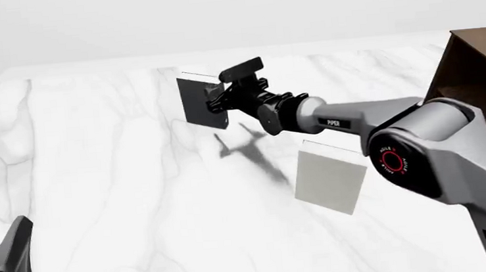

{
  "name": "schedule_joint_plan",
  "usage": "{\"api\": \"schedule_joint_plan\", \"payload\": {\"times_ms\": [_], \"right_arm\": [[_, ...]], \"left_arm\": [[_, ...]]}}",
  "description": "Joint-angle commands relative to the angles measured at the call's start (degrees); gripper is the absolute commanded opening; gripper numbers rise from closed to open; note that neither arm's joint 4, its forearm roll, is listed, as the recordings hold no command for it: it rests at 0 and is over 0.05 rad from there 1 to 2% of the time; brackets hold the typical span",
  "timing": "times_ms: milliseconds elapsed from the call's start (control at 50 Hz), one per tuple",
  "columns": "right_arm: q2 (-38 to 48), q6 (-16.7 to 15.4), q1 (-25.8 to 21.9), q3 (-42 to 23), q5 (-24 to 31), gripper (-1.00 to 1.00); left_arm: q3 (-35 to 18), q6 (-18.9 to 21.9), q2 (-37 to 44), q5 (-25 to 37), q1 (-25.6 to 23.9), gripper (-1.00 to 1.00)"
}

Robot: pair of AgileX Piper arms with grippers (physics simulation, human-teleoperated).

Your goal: Pick up the book on the left and place it on top of the shelf.

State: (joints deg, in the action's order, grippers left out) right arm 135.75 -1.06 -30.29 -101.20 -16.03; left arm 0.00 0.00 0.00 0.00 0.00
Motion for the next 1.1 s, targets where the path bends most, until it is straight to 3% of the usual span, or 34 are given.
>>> {"api": "schedule_joint_plan", "payload": {"times_ms": [20, 1100], "right_arm": [[2.11, 0.27, 0.16, -2.03, 0.54, 1.00], [7.73, 1.43, -0.53, -8.23, 2.17, 1.00]], "left_arm": [[0.00, 0.00, 0.00, 0.00, 0.00, 1.00], [0.00, 0.00, 0.00, 0.00, 0.00, 1.00]]}}
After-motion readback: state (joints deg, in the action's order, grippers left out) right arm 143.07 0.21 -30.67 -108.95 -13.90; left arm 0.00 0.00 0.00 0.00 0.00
